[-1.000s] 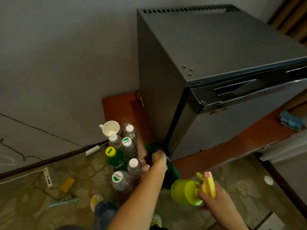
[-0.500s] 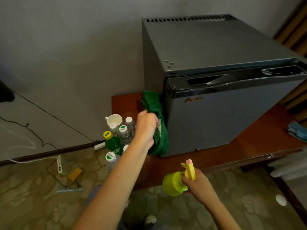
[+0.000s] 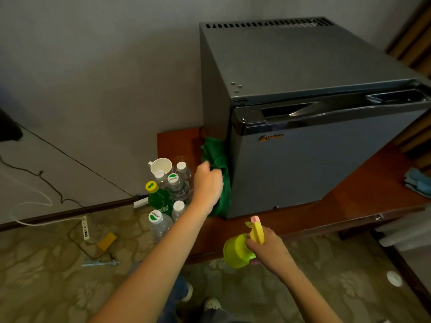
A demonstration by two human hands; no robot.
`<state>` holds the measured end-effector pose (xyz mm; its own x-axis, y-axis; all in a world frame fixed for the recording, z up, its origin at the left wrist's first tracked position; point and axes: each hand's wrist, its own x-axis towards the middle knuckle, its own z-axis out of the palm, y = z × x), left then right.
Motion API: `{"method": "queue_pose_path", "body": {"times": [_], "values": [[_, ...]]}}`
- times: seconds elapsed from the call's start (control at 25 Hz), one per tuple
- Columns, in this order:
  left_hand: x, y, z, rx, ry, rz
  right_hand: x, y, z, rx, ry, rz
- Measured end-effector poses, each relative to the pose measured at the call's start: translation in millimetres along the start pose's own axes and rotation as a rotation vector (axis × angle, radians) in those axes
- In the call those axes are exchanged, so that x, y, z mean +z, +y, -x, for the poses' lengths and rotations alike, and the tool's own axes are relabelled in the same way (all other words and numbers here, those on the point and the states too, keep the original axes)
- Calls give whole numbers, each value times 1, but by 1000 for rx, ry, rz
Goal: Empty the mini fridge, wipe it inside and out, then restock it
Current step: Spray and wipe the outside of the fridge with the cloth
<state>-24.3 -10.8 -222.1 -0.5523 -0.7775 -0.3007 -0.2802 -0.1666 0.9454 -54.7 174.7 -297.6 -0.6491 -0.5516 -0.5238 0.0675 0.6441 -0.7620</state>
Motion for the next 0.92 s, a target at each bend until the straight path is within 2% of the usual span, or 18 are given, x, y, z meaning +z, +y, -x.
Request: {"method": "queue_pose_path", "body": {"times": [0.12, 0.2, 0.36, 0.6, 0.68, 0.76, 0.92], "values": [[9, -44, -8, -193, -33, -47, 1, 3, 1, 1, 14, -11], [13, -52, -11, -250, -5, 15, 0, 9, 4, 21, 35, -26], [8, -16, -6, -168, 39, 133, -2, 20, 3, 62, 41, -11], [5, 80, 45, 221, 116, 502, -10, 12, -1, 6, 71, 27], [4, 92, 60, 220, 165, 626, -18, 7, -6, -2, 96, 10], [2, 87, 74, 147, 176, 759, -28, -1, -9, -9, 108, 8], [10, 48, 92, -13, 71, 894, -54, -5, -18, 8, 172, 2]]}}
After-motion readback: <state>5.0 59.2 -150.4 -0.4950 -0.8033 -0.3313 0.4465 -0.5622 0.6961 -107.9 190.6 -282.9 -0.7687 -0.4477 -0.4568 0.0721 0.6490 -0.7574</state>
